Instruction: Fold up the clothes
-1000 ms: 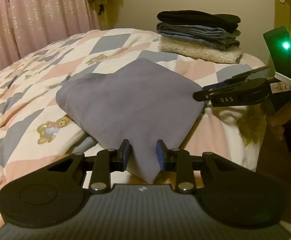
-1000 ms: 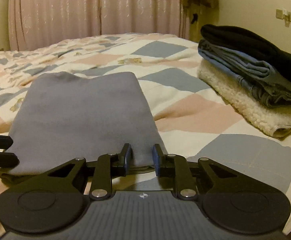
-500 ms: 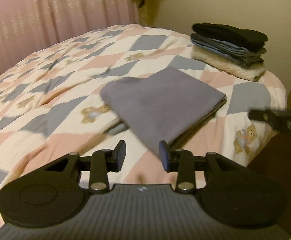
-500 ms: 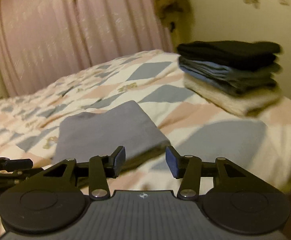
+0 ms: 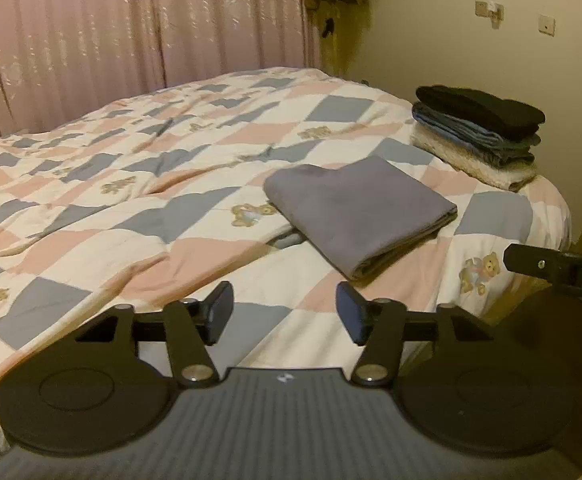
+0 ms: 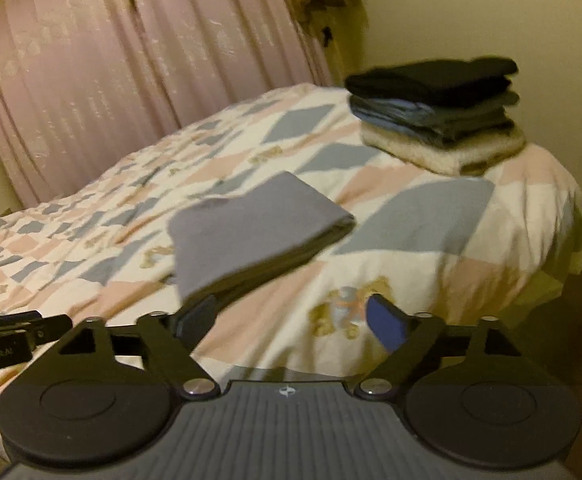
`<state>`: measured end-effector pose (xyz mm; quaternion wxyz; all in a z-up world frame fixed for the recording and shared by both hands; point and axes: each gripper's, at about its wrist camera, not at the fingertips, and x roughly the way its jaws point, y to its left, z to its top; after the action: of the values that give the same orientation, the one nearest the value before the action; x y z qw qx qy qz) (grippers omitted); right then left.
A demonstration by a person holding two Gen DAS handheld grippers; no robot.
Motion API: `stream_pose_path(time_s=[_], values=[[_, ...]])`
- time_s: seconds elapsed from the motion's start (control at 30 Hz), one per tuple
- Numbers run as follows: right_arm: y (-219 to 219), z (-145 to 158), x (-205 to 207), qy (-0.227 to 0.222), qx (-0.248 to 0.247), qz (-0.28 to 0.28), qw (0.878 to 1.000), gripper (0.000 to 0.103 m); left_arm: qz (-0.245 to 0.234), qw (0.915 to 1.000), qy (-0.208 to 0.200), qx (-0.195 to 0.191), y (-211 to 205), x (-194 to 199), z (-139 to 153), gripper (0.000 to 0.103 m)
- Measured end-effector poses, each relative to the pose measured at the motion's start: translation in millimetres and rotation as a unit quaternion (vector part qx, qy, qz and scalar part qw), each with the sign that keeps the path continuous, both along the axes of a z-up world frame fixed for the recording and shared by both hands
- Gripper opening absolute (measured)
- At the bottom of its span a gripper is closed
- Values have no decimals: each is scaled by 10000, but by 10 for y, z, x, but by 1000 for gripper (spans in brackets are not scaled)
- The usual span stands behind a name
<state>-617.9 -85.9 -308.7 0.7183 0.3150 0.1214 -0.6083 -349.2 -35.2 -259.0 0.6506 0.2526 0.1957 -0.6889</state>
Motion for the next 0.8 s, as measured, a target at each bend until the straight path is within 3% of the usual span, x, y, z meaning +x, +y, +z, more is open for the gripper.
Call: stream_pose_path(time_s=[0.07,0.17,0.4,0.8], values=[[60,85,81,67,-26,15,10000,101,44,10000,-14,-44,99,33,41,63],[137,160,220,284,76,-27,9996,103,59,9999,14,-113,225,84,82,67],[315,233,450,693,383,-146,9968,103,102,9998,53,-187,438,114,115,76],[539,330,589,1250,182,-122,9919,103,48,9997,-33,-226,578,21,161,84]])
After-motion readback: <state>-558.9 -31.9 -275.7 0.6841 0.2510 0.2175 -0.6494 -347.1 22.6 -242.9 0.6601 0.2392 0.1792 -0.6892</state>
